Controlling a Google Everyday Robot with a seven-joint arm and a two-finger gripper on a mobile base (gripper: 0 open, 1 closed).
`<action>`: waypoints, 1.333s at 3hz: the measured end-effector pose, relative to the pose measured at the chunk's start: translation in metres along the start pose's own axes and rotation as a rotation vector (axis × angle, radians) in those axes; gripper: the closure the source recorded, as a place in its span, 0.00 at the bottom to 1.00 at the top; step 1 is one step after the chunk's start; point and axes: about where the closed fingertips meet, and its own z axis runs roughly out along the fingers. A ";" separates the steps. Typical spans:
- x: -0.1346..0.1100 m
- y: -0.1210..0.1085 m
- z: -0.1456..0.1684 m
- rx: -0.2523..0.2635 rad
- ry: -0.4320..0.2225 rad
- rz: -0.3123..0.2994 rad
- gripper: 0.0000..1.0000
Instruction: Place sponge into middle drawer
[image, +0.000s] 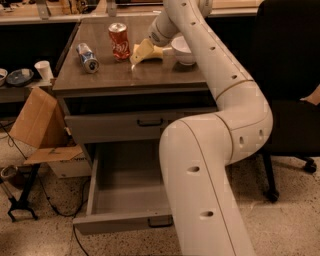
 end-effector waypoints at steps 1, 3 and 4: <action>0.003 0.007 0.004 -0.026 0.025 -0.010 0.00; -0.012 0.004 0.013 -0.003 -0.018 0.108 0.00; -0.015 -0.002 0.025 0.049 -0.003 0.210 0.00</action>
Offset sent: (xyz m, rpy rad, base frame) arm 0.0326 0.0109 0.0236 0.0961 0.0311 -0.0400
